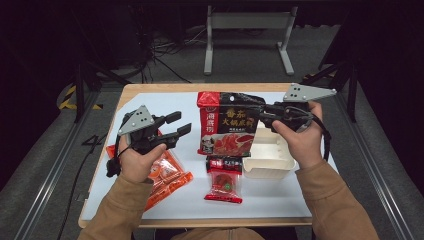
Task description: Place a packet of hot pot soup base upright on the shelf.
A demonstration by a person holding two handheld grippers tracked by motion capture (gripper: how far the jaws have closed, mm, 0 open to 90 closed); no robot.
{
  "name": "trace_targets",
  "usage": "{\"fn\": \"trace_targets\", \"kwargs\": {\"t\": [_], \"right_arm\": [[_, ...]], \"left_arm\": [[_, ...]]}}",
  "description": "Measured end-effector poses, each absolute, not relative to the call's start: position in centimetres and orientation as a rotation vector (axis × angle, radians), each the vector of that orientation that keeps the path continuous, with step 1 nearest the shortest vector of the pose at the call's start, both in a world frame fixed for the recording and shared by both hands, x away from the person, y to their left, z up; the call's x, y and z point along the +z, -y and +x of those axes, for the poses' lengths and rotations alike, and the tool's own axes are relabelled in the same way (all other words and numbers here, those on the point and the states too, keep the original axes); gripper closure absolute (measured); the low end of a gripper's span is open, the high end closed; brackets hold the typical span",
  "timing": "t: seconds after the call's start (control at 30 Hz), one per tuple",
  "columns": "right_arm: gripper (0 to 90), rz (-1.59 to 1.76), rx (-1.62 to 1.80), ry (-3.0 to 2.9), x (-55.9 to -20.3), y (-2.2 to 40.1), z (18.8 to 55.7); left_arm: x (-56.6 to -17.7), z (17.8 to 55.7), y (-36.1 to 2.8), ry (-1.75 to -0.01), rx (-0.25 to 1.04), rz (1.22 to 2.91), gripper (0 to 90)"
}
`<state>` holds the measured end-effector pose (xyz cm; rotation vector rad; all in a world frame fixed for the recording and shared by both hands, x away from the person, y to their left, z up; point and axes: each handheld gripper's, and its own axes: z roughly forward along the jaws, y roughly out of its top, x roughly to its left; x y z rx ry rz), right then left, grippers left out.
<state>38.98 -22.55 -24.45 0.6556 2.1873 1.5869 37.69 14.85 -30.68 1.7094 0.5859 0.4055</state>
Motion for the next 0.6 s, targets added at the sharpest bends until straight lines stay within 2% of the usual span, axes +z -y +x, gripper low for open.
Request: {"fn": "trace_targets", "kwargs": {"t": [0.6], "right_arm": [[78.5,0.671,1.453,-2.105,-22.5,26.0,41.0]], "left_arm": [[-31.2,38.2,-16.9,-0.689,0.441,1.707,35.8]]}}
